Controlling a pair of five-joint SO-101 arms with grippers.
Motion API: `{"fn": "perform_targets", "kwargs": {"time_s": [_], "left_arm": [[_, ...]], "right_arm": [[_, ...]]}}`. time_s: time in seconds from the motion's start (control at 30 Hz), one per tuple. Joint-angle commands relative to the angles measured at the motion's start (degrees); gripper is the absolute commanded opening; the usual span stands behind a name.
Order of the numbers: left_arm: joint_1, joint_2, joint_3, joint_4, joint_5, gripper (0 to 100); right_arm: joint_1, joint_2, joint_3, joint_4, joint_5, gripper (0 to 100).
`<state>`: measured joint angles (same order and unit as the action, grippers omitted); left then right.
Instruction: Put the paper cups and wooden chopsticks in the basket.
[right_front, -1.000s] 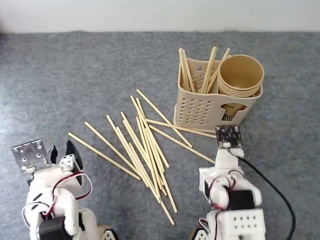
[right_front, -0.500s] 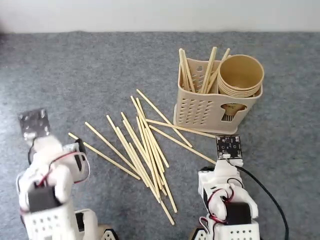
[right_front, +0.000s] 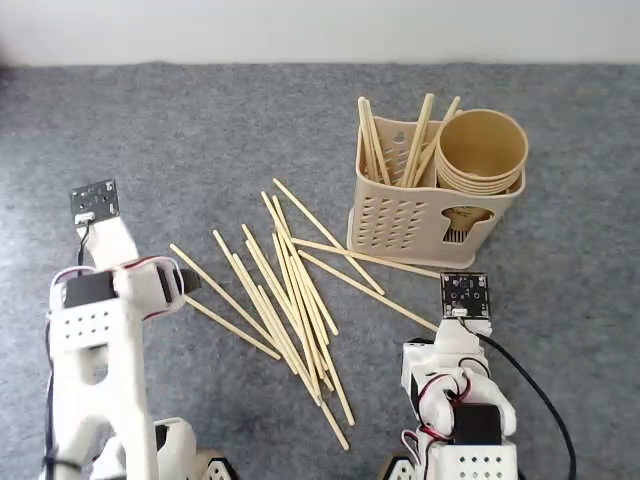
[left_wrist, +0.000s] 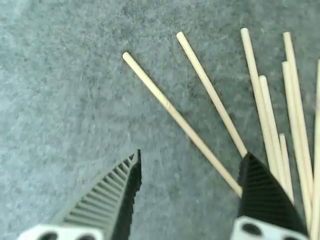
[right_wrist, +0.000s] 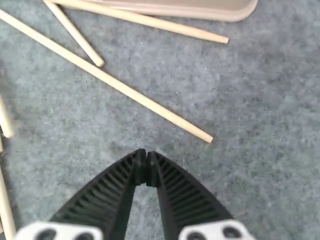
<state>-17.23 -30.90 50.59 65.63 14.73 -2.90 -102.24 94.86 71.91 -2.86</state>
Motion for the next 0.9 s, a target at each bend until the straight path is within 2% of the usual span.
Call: {"fn": "perform_targets", "kwargs": {"time_s": [0.0, 0.1, 0.23, 0.57, 0.77, 0.87], "left_arm": [[0.97, 5.98, -3.12, -7.12, 2.55, 31], [1.32, 11.43, -3.82, -10.64, 2.99, 31], [1.58, 19.96, -9.45, -10.37, 2.99, 31], [1.23, 45.63, -33.36, 1.67, 2.99, 31], [1.05, 53.45, -42.95, 7.3, 2.99, 31], [1.05, 54.68, -45.41, 7.47, 3.08, 26]], "right_arm": [[0.66, -0.13, 0.09, -1.1, -0.44, 0.9], [0.66, -0.13, 0.09, -1.1, -0.44, 0.9], [1.01, -0.13, 0.09, -1.1, -0.44, 0.9], [4.35, -0.13, 0.18, -1.1, -0.44, 1.0], [4.35, -0.13, 0.18, -1.1, -0.44, 0.9], [4.35, -0.13, 0.18, -1.1, -0.44, 0.9]]}}
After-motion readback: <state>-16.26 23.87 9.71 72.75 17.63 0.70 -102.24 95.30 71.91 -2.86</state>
